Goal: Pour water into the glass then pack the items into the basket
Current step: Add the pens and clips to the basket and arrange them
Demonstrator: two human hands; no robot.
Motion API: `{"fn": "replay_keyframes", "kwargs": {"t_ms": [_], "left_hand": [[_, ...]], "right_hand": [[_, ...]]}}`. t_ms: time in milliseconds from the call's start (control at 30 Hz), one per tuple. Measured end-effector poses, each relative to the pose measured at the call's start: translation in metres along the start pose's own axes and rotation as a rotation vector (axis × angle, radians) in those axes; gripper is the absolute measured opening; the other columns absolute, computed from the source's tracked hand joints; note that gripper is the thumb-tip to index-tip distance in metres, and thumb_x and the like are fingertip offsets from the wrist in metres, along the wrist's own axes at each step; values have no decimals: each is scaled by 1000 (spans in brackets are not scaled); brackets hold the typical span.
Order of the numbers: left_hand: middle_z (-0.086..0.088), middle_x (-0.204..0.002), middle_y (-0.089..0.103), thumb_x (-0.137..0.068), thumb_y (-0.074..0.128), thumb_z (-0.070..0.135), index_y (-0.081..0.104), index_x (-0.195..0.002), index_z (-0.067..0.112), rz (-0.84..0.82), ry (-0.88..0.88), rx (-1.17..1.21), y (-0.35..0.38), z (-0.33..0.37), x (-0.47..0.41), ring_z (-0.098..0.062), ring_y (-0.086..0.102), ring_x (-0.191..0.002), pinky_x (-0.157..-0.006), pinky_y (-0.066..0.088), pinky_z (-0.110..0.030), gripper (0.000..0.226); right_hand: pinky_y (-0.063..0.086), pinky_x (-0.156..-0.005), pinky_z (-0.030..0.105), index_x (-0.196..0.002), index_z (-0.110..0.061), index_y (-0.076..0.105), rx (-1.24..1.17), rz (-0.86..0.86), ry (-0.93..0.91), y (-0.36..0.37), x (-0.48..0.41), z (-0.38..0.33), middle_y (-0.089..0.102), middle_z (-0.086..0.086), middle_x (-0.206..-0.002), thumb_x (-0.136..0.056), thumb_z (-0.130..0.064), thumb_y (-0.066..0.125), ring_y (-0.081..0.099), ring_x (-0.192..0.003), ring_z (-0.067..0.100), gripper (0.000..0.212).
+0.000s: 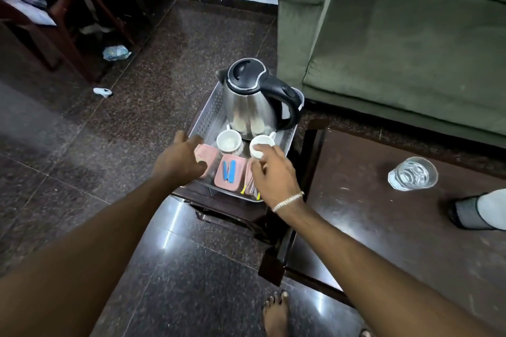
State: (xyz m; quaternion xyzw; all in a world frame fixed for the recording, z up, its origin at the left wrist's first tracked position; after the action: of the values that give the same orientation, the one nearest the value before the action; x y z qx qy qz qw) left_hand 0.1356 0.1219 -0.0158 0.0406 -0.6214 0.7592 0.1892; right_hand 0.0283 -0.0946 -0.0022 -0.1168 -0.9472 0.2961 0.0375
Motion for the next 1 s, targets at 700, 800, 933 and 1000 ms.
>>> {"fn": "replay_keyframes", "kwargs": {"t_ms": [700, 800, 933, 1000], "left_hand": [[3, -130, 48, -85, 56, 72, 43, -141, 26, -372, 777, -60, 199, 406, 117, -28, 63, -111, -89, 54, -45, 74], [2, -133, 48, -87, 59, 68, 43, -142, 25, -395, 771, -30, 226, 453, 133, -31, 62, -114, -91, 53, -46, 71], [1, -138, 47, -89, 60, 63, 41, -144, 26, -438, 755, -24, 251, 499, 145, -32, 61, -117, -96, 52, -49, 69], [0, -139, 47, -90, 61, 61, 41, -144, 25, -452, 748, -32, 261, 514, 145, -33, 61, -118, -97, 51, -49, 68]], "right_hand": [[42, -76, 33, -101, -3, 65, 357, 470, 613, -338, 277, 321, 59, 14, -96, -85, -5, 71, 63, -82, 35, 18], [50, -80, 42, -104, -5, 64, 388, 462, 665, -369, 282, 354, 57, 15, -99, -86, -12, 71, 62, -87, 38, 21], [49, -84, 46, -108, -4, 63, 403, 447, 728, -400, 279, 394, 58, 18, -109, -83, -15, 74, 59, -100, 40, 29], [48, -89, 46, -114, -5, 63, 368, 409, 775, -410, 275, 415, 58, 18, -116, -82, -17, 76, 59, -106, 39, 37]]}}
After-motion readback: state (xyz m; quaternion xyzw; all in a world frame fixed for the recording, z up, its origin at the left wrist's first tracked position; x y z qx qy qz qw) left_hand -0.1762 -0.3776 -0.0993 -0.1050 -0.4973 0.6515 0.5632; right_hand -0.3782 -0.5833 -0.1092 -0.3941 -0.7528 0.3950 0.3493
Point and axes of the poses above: each hand's wrist, its own x-axis away from the middle knuckle, its own y-axis out of the palm, z = x × y, the point moved 7 cm from there along -x, towards the middle knuckle
